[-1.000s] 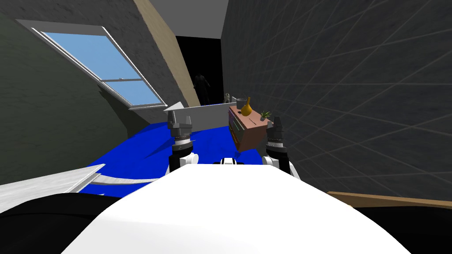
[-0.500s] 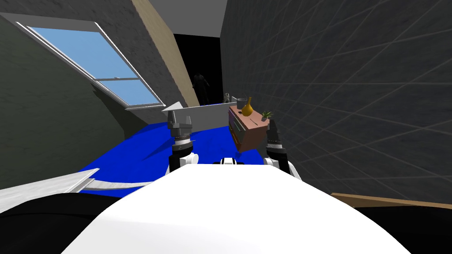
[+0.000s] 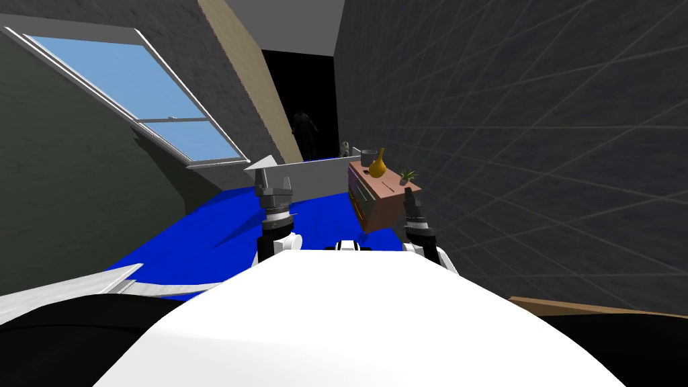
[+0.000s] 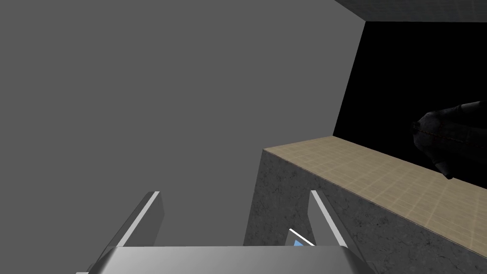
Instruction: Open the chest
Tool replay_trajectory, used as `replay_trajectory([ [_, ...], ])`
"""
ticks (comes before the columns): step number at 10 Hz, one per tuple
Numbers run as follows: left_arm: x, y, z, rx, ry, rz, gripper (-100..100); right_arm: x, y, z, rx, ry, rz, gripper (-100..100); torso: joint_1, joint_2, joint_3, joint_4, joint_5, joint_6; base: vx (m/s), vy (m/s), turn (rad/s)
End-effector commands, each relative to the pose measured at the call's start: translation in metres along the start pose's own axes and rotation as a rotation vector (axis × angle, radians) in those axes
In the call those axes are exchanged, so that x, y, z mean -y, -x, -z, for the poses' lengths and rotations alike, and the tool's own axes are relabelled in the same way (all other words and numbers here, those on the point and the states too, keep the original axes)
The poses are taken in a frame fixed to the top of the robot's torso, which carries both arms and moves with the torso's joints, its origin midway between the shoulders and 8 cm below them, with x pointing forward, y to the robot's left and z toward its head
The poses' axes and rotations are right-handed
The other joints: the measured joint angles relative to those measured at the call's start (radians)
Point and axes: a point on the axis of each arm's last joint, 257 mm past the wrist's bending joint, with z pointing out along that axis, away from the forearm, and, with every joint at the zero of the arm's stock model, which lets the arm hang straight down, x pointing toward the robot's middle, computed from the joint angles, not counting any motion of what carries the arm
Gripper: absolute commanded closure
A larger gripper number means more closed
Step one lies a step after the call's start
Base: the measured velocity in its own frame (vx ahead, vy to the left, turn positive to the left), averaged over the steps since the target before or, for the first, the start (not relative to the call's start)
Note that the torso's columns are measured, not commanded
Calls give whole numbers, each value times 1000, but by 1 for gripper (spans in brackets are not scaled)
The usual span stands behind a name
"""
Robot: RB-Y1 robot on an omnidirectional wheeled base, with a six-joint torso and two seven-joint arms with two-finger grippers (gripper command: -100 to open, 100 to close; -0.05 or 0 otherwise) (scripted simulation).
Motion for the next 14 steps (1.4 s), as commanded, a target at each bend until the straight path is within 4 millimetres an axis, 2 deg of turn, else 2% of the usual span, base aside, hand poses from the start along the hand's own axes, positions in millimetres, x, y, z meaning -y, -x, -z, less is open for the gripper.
replay_trajectory([
  [1, 0, 0, 0, 0, 0, 0, 0, 12, -7, 7, -27, -12, 100, -100, 1, -1, -1, 0, 0, 0, 41, 33, -28],
  [2, 0, 0, 0, 0, 0, 0, 0, 23, -12, 13, -51, -18, 155, -100, 2, -1, -1, 0, 0, 0, 67, 38, -48],
  [4, 0, 0, 0, 0, 0, 0, 0, 25, -13, 15, -55, -22, 206, -100, 2, -1, -1, -1, 0, 0, 33, 35, -6],
  [5, 0, 0, 0, 0, 0, 0, 0, 38, -20, 23, -83, -31, 263, -100, 1, 1, 0, 0, 0, 0, 34, 47, -35],
  [7, 0, 0, 0, 0, 0, 0, 0, 38, -20, 23, -84, -29, 312, -100, 2, -1, -1, 0, 1, 0, 30, 32, -13],
  [8, 0, 0, 0, 0, 0, 0, 0, 50, -25, 32, -112, -35, 370, -100, 0, 0, 0, 0, 0, 0, 41, 27, -36],
  [10, 0, 0, 0, 0, 0, 0, 0, 51, -26, 33, -115, -35, 420, -100, 1, -2, -1, -1, 0, 0, 38, 26, -10],
  [11, 0, 0, 0, 0, 0, 0, 0, 62, -30, 42, -141, -35, 478, -100, 1, -1, 0, 0, 0, 0, 44, 30, -33],
  [13, 0, 0, 0, 0, 0, 0, 0, 65, -32, 44, -147, -37, 531, -100, 2, -1, -1, 0, 1, 0, 38, 33, -12],
  [14, 0, 0, 0, 0, 0, 0, 0, 77, -37, 55, -177, -41, 584, -100, 1, 0, 0, 0, 0, 0, 56, 45, -35],
])
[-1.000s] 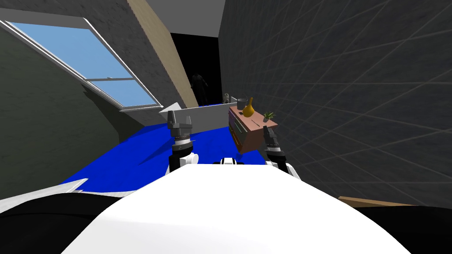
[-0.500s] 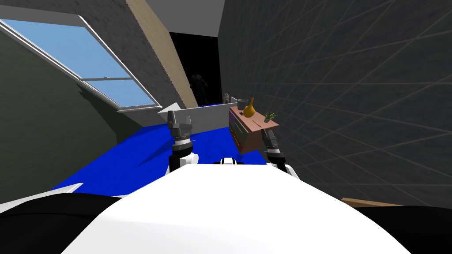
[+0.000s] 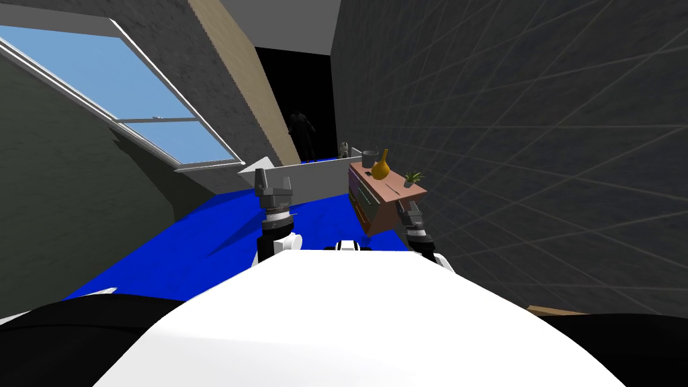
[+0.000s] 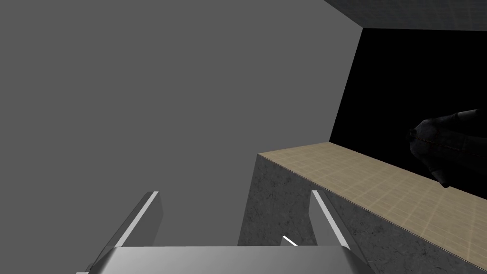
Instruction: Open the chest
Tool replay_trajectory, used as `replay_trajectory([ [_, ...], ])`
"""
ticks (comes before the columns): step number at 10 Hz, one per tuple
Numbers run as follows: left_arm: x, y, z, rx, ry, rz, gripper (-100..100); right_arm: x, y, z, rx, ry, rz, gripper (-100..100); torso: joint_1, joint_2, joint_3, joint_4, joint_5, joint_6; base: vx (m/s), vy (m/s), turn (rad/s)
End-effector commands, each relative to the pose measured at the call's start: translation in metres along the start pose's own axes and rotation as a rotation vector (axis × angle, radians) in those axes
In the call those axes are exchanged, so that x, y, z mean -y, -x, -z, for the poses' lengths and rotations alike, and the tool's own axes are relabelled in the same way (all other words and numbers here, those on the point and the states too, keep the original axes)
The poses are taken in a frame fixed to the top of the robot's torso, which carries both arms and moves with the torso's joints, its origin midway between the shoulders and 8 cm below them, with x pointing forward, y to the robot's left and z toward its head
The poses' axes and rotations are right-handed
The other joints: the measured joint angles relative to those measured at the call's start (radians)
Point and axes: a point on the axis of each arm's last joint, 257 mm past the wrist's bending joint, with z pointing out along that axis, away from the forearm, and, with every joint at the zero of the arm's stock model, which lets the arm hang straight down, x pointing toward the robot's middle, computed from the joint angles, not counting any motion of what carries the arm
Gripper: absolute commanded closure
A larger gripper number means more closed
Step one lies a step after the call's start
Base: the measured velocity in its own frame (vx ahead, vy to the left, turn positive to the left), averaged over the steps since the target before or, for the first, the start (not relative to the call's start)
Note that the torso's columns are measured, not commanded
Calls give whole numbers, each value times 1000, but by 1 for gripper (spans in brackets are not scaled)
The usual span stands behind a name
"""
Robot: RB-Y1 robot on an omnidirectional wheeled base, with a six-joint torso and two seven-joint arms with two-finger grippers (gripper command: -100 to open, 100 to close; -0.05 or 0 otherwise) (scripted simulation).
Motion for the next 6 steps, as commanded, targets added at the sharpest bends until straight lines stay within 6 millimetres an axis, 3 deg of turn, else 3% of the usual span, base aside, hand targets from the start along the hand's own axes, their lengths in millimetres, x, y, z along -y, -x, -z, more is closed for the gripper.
replay_trajectory([
  [1, 0, 0, 0, 0, 0, 0, 0, 9, -14, 9, -34, -1, 102, -100, 1, -2, -1, 0, 0, 0, 54, 38, -20],
  [6, 0, 0, 0, 0, 0, 0, 0, 17, -27, 19, -65, 2, 244, -100, 0, 0, 0, 0, 0, 0, 31, 20, -8],
])
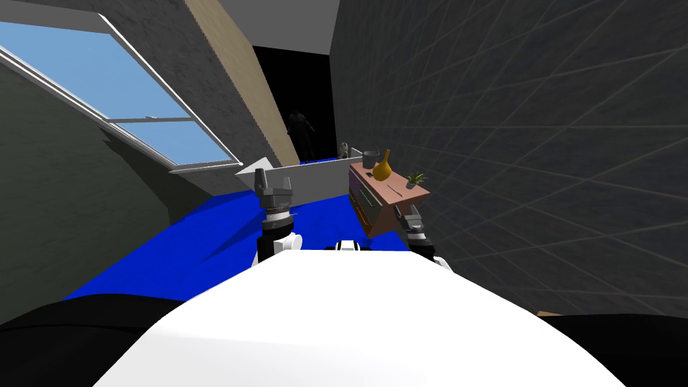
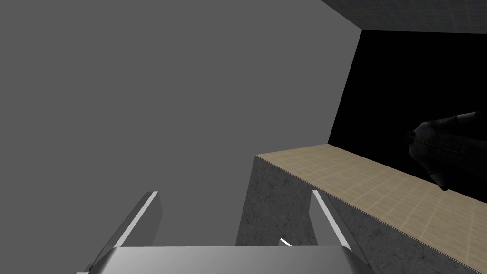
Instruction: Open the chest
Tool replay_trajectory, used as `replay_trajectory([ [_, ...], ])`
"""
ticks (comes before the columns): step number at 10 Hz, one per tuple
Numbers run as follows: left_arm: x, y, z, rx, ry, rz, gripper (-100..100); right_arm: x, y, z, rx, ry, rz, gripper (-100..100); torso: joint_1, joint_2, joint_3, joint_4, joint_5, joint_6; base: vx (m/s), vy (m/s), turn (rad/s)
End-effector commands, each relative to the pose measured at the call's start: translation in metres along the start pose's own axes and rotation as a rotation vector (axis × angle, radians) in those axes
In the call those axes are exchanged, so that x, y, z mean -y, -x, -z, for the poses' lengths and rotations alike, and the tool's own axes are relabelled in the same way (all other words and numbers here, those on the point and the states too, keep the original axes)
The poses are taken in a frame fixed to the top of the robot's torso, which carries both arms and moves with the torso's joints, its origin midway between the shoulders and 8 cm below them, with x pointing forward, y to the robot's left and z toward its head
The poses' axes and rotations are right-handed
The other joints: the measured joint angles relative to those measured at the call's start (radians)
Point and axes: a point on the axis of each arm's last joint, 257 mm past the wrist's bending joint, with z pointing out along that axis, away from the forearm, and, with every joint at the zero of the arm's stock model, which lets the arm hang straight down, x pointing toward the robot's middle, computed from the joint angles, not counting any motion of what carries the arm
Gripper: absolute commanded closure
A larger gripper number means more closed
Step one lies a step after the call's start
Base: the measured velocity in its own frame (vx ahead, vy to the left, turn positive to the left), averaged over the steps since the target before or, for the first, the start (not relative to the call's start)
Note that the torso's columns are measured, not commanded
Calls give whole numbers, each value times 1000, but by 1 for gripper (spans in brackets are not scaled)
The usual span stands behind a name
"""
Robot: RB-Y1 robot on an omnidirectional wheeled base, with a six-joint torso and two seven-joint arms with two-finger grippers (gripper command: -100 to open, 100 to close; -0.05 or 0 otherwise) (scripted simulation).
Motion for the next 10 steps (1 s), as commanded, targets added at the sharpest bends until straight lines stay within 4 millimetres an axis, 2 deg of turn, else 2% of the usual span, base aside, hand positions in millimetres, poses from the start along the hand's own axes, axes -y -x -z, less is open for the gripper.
replay_trajectory([
  [1, 0, 0, 0, 0, 0, 0, 0, 4, -14, 10, -27, 7, 90, -100, -1, 1, 1, 0, 0, 0, 42, 34, -28],
  [3, 0, 0, 0, 0, 0, 0, 0, 5, -16, 11, -33, 6, 141, -100, 1, -2, -1, 0, 0, 0, 40, 28, -11],
  [4, 0, 0, 0, 0, 0, 0, 0, 9, -28, 20, -55, 16, 189, -100, 0, 0, 0, 0, 0, 0, 57, 18, -21],
  [6, 0, 0, 0, 0, 0, 0, 0, 10, -31, 22, -63, 15, 247, -100, 0, -1, -1, 0, 0, 0, 44, 25, -7],
  [7, 0, 0, 0, 0, 0, 0, 0, 14, -43, 31, -86, 26, 291, -100, 0, 1, 0, 0, 0, 0, 47, 21, -16],
  [10, 0, 0, 0, 0, 0, 0, 0, 15, -45, 33, -91, 27, 356, -100, 0, 0, 0, 0, 0, 0, 29, 20, -4],
])
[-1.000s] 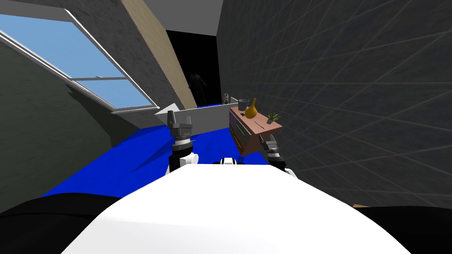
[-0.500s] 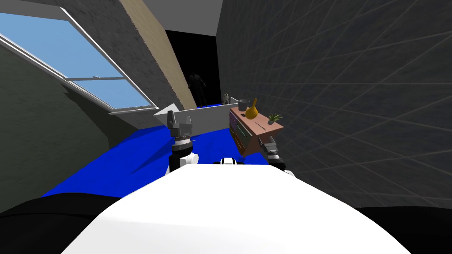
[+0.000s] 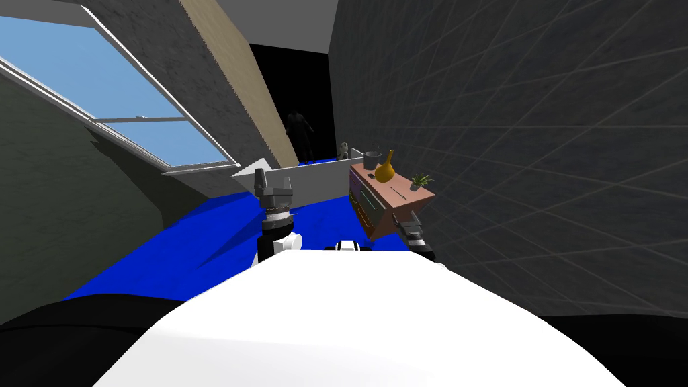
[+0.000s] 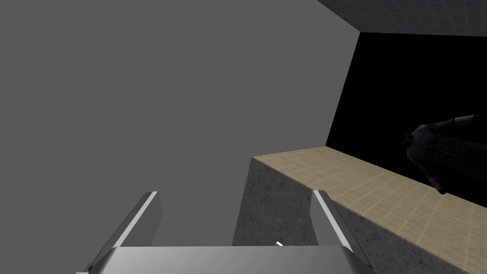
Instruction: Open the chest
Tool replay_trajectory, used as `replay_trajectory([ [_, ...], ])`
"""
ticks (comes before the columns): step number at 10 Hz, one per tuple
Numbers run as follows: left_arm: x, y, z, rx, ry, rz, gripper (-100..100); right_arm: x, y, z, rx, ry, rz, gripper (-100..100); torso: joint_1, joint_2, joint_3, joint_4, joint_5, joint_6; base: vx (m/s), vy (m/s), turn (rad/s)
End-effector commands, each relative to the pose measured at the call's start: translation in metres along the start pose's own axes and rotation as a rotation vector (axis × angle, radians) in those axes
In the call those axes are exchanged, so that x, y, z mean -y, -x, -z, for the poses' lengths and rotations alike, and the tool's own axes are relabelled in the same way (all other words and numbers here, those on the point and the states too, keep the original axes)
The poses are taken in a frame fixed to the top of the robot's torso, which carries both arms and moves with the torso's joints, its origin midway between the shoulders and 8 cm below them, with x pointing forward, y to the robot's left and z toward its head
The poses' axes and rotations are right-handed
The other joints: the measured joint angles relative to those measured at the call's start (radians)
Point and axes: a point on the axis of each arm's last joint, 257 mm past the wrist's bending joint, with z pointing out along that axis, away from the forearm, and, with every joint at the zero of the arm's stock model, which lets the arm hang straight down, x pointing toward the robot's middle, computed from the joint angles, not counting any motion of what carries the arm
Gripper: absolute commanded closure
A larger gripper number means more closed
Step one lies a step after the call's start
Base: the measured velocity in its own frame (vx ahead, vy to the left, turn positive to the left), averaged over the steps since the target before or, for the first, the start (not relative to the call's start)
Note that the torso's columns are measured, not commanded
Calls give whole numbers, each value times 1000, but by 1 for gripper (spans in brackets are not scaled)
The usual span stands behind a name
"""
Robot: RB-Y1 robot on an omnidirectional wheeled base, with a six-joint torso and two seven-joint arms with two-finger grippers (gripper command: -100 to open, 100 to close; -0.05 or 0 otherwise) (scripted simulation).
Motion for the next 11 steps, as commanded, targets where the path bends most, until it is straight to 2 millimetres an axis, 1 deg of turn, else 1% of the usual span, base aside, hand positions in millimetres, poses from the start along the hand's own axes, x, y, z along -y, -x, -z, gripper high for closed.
replay_trajectory([
  [1, 0, 0, 0, 0, 0, 0, 0, 0, -13, 9, -21, 15, 84, -100, -1, 1, 0, 0, 0, 0, 44, 17, -17],
  [3, 0, 0, 0, 0, 0, 0, 0, 0, -16, 10, -28, 15, 133, -100, 0, -2, -1, -1, 0, 0, 44, 18, -5],
  [4, 0, 0, 0, 0, 0, 0, 0, -2, -25, 18, -39, 31, 175, -100, 0, -1, 0, 0, 0, 0, 62, 41, -11],
  [5, 0, 0, 0, 0, 0, 0, 0, -2, -31, 21, -53, 31, 197, -100, 1, -2, -1, 0, 0, 0, 62, 28, -9],
  [7, 0, 0, 0, 0, 0, 0, 0, -2, -31, 21, -52, 32, 231, -100, -1, 1, 0, 0, 0, 0, 13, 3, 1],
  [8, 0, 0, 0, 0, 0, 0, 0, -4, -41, 29, -64, 49, 280, -100, -1, 2, 1, 1, 0, 0, 35, 6, -8],
  [9, 0, 0, 0, 0, 0, 0, 0, -4, -45, 32, -75, 50, 300, -100, 0, -1, 0, 0, 0, 0, 54, 15, -6],
  [10, 0, 0, 0, 0, 0, 0, 0, -4, -45, 32, -74, 51, 324, -100, 1, -2, -1, -1, 0, 0, 31, 15, 0],
  [11, 0, 0, 0, 0, 0, 0, 0, -6, -54, 40, -84, 68, 362, -100, 1, -1, -1, 0, 0, 0, 51, 22, 0],
])
